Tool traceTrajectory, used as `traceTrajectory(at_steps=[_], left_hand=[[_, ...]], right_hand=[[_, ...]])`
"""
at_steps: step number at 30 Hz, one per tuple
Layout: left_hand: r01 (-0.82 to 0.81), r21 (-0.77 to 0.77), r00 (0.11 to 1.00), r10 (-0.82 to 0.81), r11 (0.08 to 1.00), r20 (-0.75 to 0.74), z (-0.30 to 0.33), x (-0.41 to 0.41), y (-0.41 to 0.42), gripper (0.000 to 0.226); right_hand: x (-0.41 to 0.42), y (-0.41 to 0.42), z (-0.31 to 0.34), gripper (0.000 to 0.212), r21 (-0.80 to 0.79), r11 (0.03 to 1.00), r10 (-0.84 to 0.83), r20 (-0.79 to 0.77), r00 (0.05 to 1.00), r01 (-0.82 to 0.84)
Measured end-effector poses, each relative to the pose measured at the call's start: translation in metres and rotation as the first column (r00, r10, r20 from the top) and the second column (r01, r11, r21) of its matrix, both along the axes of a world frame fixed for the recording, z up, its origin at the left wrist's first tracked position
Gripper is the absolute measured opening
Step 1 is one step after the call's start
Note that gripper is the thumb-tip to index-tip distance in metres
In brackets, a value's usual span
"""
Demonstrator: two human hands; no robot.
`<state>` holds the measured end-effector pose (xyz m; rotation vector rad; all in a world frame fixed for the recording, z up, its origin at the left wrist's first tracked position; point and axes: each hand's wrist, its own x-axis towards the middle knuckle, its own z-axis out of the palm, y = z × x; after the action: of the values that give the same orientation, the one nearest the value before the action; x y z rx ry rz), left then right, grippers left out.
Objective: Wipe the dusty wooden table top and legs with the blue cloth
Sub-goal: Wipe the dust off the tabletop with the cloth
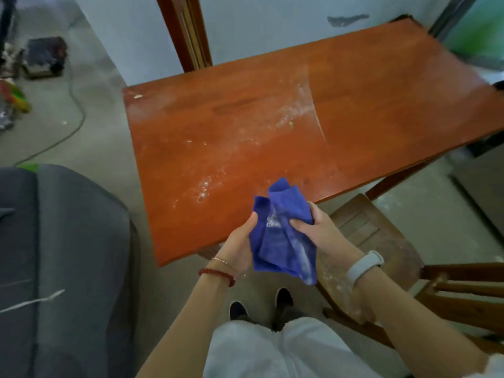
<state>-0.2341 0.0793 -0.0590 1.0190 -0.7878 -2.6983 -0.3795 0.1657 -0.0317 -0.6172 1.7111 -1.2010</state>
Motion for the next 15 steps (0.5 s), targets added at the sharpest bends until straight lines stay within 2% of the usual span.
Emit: traceTrajectory(at_steps=[1,2,4,5,6,7,8,9,10,11,12,13,15], left_hand=[[-0.016,-0.064,1.0,0.016,0.998,0.005,0.0,-0.009,-0.003,0.049],[-0.017,-0.192,0.999,0.025,0.981,0.042,-0.002,-0.018,-0.005,0.043],[0.105,-0.49,0.989,-0.04,0.866,0.142,0.001,-0.035,-0.009,0.045],[0.201,-0.619,0.976,-0.098,0.76,0.197,0.004,-0.044,-0.01,0.05],[0.298,-0.721,0.953,-0.151,0.625,0.263,0.006,-0.053,-0.011,0.055],[0.395,-0.79,0.919,-0.194,0.469,0.344,0.009,-0.062,-0.011,0.059],[0.475,-0.822,0.877,-0.241,0.313,0.415,0.01,-0.071,-0.012,0.064],[0.537,-0.825,0.828,-0.299,0.177,0.474,0.013,-0.081,-0.014,0.069],[0.589,-0.806,0.767,-0.35,0.052,0.538,0.014,-0.092,-0.016,0.071],[0.621,-0.781,0.707,-0.385,-0.06,0.592,0.017,-0.105,-0.017,0.069],[0.638,-0.754,0.654,-0.407,-0.155,0.637,0.019,-0.119,-0.019,0.064],[0.645,-0.721,0.603,-0.411,-0.254,0.684,0.023,-0.134,-0.021,0.06],[0.607,-0.627,0.512,-0.363,-0.488,0.779,0.03,-0.164,-0.025,0.056]], right_hand=[[-0.002,-0.003,-0.004,0.022,0.038,0.998,-0.044,-0.12,0.992,0.049],[-0.006,-0.004,-0.008,0.019,0.058,0.994,-0.083,-0.214,0.973,0.097],[-0.01,-0.003,-0.016,0.019,0.066,0.988,-0.116,-0.271,0.956,0.138],[-0.014,-0.003,-0.019,0.019,0.064,0.982,-0.158,-0.236,0.959,0.178],[-0.017,-0.005,-0.018,0.016,0.072,0.968,-0.234,-0.108,0.966,0.242],[-0.026,-0.014,-0.022,0.016,0.089,0.944,-0.326,0.087,0.941,0.319],[-0.035,-0.013,-0.018,0.028,0.076,0.948,-0.319,0.241,0.916,0.31],[-0.048,-0.01,-0.023,0.047,0.028,0.956,-0.288,0.262,0.921,0.292],[-0.067,-0.012,-0.028,0.056,-0.035,0.92,-0.367,0.269,0.89,0.39],[-0.082,-0.014,-0.027,0.054,-0.014,0.888,-0.429,0.333,0.84,0.459],[-0.09,-0.023,-0.022,0.048,0.008,0.921,-0.348,0.468,0.812,0.39],[-0.101,-0.026,-0.02,0.049,0.069,0.939,-0.287,0.698,0.656,0.338],[-0.124,-0.018,-0.024,0.056,0.077,0.935,-0.267,0.795,0.545,0.346]])
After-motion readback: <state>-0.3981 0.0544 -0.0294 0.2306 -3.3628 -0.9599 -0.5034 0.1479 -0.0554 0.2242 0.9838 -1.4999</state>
